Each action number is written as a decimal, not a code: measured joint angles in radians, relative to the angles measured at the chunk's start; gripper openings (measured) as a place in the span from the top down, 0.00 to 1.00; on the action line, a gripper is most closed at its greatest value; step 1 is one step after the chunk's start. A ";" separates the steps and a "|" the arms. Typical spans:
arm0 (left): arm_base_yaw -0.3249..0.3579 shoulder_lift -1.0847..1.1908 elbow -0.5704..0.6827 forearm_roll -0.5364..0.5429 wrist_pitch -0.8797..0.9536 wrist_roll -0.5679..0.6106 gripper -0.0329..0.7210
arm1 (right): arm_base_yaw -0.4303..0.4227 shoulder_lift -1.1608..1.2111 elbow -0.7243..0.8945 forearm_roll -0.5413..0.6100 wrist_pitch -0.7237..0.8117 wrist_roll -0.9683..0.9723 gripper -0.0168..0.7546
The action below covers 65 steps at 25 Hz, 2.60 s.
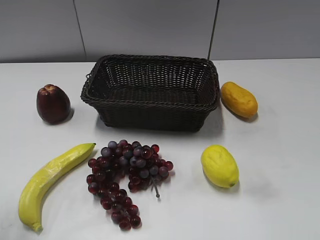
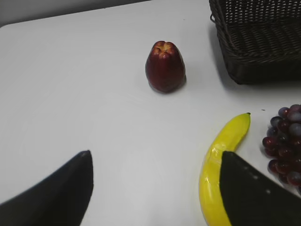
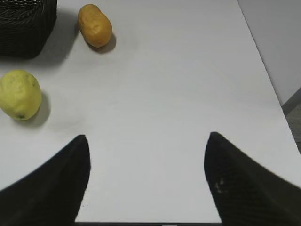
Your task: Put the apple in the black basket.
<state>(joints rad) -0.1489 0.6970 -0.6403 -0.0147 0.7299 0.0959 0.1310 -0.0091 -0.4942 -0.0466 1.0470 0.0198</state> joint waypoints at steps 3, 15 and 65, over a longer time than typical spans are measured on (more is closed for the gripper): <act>0.000 0.085 -0.042 -0.004 -0.015 0.000 0.13 | 0.000 0.000 0.000 0.000 0.000 0.000 0.24; 0.000 0.497 -0.344 -0.005 -0.024 0.006 0.16 | 0.000 0.000 0.000 0.000 0.000 -0.001 0.24; 0.000 1.447 -0.976 -0.068 0.175 0.110 0.22 | 0.000 0.000 0.000 0.000 0.000 -0.001 0.24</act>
<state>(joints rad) -0.1489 2.1435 -1.6167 -0.0826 0.9045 0.2057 0.1310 -0.0091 -0.4942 -0.0466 1.0470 0.0187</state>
